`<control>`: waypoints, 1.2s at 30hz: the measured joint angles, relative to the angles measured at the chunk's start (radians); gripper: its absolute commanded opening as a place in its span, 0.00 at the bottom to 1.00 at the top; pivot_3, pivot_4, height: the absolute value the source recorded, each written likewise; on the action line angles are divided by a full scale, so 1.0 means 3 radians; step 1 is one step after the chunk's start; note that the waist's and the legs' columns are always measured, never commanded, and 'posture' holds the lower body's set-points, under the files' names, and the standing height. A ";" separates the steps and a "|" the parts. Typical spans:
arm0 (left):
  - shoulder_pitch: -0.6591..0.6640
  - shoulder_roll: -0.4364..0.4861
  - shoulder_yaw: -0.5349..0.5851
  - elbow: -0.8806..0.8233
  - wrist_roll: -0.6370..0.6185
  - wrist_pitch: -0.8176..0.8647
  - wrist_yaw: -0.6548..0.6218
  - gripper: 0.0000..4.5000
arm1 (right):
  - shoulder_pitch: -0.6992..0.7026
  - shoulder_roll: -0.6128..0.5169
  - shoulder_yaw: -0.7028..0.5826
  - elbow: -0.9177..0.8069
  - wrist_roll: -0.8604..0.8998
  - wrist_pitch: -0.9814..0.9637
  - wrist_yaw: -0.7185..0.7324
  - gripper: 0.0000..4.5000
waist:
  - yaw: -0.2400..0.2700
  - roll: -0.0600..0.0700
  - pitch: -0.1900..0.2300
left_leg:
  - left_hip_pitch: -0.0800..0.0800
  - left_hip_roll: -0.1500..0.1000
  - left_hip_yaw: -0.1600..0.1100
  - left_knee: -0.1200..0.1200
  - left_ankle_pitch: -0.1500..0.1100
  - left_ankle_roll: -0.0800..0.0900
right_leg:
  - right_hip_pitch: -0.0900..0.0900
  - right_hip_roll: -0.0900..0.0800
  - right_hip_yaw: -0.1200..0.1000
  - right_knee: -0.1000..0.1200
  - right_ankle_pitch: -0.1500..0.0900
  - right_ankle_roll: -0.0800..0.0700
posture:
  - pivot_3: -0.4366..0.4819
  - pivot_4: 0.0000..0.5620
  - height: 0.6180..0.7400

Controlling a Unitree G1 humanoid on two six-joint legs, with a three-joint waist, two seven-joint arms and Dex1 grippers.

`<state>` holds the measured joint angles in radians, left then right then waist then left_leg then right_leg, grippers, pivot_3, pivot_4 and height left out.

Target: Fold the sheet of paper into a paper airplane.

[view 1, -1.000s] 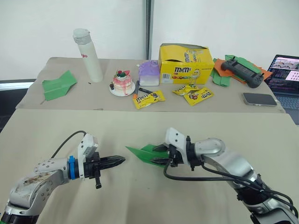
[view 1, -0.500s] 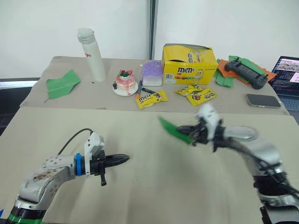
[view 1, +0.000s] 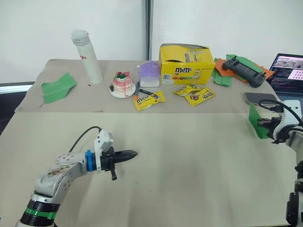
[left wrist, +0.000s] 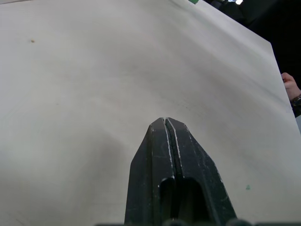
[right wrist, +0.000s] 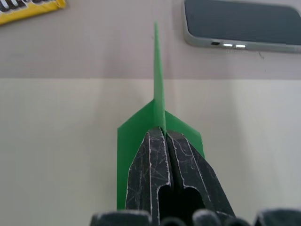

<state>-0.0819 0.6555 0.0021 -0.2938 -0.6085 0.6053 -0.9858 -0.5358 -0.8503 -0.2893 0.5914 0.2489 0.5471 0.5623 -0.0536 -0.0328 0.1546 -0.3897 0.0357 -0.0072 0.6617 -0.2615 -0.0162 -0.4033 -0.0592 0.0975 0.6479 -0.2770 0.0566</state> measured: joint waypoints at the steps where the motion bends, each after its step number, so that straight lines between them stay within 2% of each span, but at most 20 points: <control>1: 0.0005 -0.0009 0.0000 0.0000 0.0015 -0.0007 0.0014 0.00 | -0.0015 0.0001 0.0013 0.0080 -0.0023 -0.0065 0.0010 0.00 | 0.0005 0.0000 0.0000 | 0.0000 -0.0001 0.0000 0.0000 0.0000 0.0000 | 0.0000 -0.0001 0.0000 -0.0001 0.0000 0.0001 | 0.48 0.27 1.00; 3: 0.0006 -0.0041 0.0000 0.0000 0.0045 -0.0042 0.0043 0.00 | -0.0025 0.0002 0.0049 0.0195 -0.0077 -0.0194 0.0028 0.00 | 0.0023 0.0000 0.0000 | 0.0000 -0.0002 0.0001 0.0000 0.0000 0.0000 | 0.0001 -0.0002 0.0000 -0.0001 0.0001 0.0002 | 0.48 0.27 1.00; 6: 0.0006 -0.0064 0.0000 0.0000 0.0057 -0.0053 0.0062 0.00 | -0.0056 0.0002 0.0104 0.0253 -0.0112 -0.0304 0.0089 0.18 | 0.0028 0.0000 0.0000 | 0.0001 -0.0001 0.0001 0.0000 0.0000 0.0000 | 0.0002 -0.0002 0.0000 -0.0001 0.0001 0.0002 | 0.48 0.27 1.00; 12: -0.0006 -0.0079 -0.0020 0.0012 0.0111 -0.0061 0.0080 0.00 | -0.0062 -0.0035 0.0100 0.0224 -0.0124 -0.0342 0.0114 0.66 | 0.0032 0.0003 0.0001 | 0.0000 -0.0001 0.0001 0.0000 0.0000 0.0000 | 0.0001 -0.0002 0.0000 -0.0001 0.0001 0.0002 | 0.48 0.27 1.00; 16: -0.0117 -0.0093 -0.0021 0.0126 0.0115 -0.0060 0.0077 0.00 | -0.0077 -0.0217 -0.0019 -0.0112 -0.0041 -0.0200 0.0166 0.98 | 0.0037 0.0017 0.0002 | 0.0000 -0.0002 0.0000 0.0000 0.0001 0.0000 | 0.0001 -0.0002 -0.0001 0.0000 0.0002 0.0003 | 0.48 0.27 1.00; 20: -0.0262 -0.0189 -0.0032 0.0250 0.0115 -0.0051 0.0100 0.00 | 0.0001 -0.0191 -0.0218 -0.1046 0.0344 0.0097 0.0355 1.00 | 0.0023 0.0020 0.0002 | 0.0001 0.0003 -0.0005 0.0000 0.0000 0.0000 | 0.0002 0.0003 -0.0003 0.0001 0.0002 0.0003 | 0.48 0.27 1.00; 22: -0.0332 -0.0279 -0.0041 0.0251 0.0102 -0.0055 0.0116 0.00 | 0.0240 0.0032 -0.0204 -0.1719 0.0576 0.0202 0.0436 1.00 | 0.0027 0.0016 -0.0001 | 0.0001 0.0007 -0.0011 0.0000 0.0000 0.0000 | 0.0005 0.0007 -0.0006 0.0001 0.0002 0.0003 | 0.48 0.27 1.00; 27: -0.0319 -0.0420 -0.0057 0.0252 0.0193 -0.0079 0.0318 0.00 | 0.0870 0.1053 0.0174 -0.2746 0.0893 0.0413 0.0085 1.00 | 0.0050 0.0016 -0.0001 | -0.0007 -0.0001 -0.0015 0.0001 0.0001 -0.0002 | -0.0004 -0.0002 -0.0005 0.0007 0.0002 0.0003 | 0.48 0.27 1.00; 31: -0.0178 -0.0622 -0.0026 0.0249 0.0387 -0.0296 0.0665 0.00 | 0.1288 0.1357 0.0577 -0.3182 0.0728 0.0144 -0.0031 1.00 | 0.0088 0.0016 0.0000 | -0.0010 -0.0005 -0.0017 0.0008 0.0002 -0.0003 | -0.0002 -0.0006 -0.0006 0.0003 0.0004 0.0006 | 0.48 0.27 1.00; 36: 0.0135 -0.0780 0.0009 0.0216 0.0756 -0.0655 0.1111 0.00 | 0.1629 0.1489 0.0959 -0.3043 0.0168 -0.0559 -0.0142 1.00 | 0.0107 0.0016 0.0000 | -0.0004 -0.0005 -0.0014 0.0011 0.0003 -0.0005 | 0.0002 -0.0005 -0.0005 0.0005 0.0004 0.0007 | 0.48 0.27 1.00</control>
<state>-0.0413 0.4214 0.0049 -0.2291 -0.3816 0.4088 -0.6525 -0.0470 -0.4035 -0.0015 -0.3215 0.2994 0.3794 0.5197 -0.0213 -0.0279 0.1544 -0.3908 0.0343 -0.0115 0.6649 -0.2605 -0.0176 -0.4028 -0.0606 0.0960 0.6495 -0.2757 0.0586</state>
